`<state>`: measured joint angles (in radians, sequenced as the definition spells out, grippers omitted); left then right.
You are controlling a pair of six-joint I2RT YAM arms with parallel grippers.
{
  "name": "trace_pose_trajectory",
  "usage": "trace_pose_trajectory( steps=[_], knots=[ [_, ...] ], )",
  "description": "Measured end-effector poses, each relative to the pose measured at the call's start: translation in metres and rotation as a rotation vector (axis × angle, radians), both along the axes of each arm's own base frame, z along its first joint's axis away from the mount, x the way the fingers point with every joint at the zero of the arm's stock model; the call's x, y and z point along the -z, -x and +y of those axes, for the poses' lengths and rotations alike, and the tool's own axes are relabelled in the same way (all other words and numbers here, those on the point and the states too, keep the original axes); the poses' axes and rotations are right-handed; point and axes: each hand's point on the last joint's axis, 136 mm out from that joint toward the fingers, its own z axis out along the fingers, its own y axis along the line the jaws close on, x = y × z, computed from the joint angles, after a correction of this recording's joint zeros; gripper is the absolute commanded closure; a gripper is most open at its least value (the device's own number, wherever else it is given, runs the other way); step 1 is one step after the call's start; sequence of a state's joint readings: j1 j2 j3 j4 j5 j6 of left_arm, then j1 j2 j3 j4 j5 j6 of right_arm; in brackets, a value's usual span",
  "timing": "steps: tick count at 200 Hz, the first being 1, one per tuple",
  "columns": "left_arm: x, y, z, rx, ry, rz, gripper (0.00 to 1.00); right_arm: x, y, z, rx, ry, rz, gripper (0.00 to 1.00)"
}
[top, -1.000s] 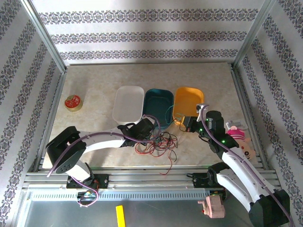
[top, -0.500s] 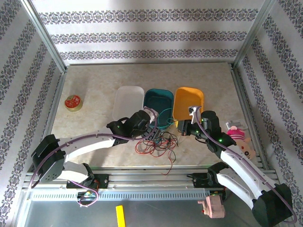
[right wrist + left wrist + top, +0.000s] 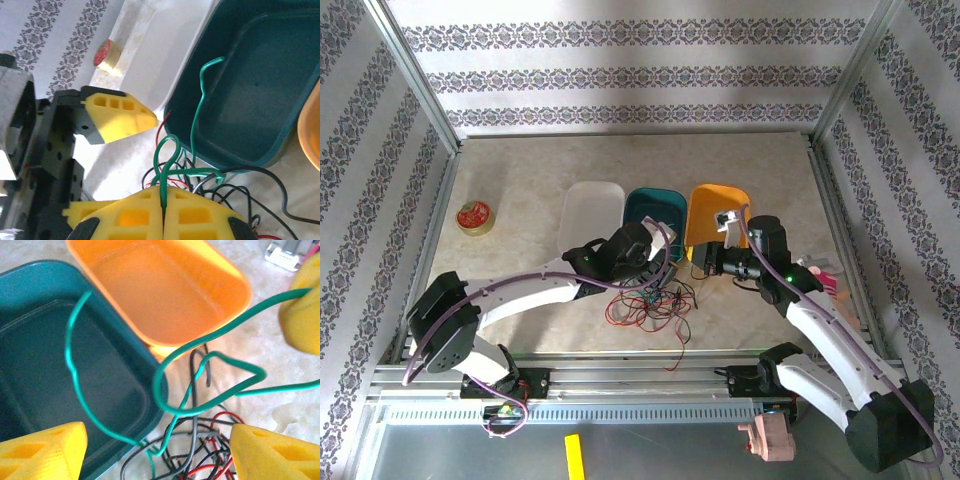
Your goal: Untangle the cables
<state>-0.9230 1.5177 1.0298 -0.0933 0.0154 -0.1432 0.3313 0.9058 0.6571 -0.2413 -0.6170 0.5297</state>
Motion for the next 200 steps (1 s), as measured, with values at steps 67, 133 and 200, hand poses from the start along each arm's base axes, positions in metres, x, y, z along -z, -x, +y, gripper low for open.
trace_pose_trajectory(
  steps=[67, 133, 200],
  knots=[
    [0.021, -0.005, -0.014, 0.027, -0.017, 0.021, 0.59, -0.044, 0.002, 0.0, -0.044, -0.075, 0.041, 1.0],
    [0.023, -0.002, -0.009, 0.019, 0.011, 0.061, 0.77, -0.035, -0.001, -0.024, 0.058, 0.095, 0.059, 1.0],
    [-0.009, 0.024, 0.016, 0.033, 0.134, 0.101, 0.98, -0.014, -0.014, -0.06, 0.231, 0.274, 0.06, 1.0]
  ],
)
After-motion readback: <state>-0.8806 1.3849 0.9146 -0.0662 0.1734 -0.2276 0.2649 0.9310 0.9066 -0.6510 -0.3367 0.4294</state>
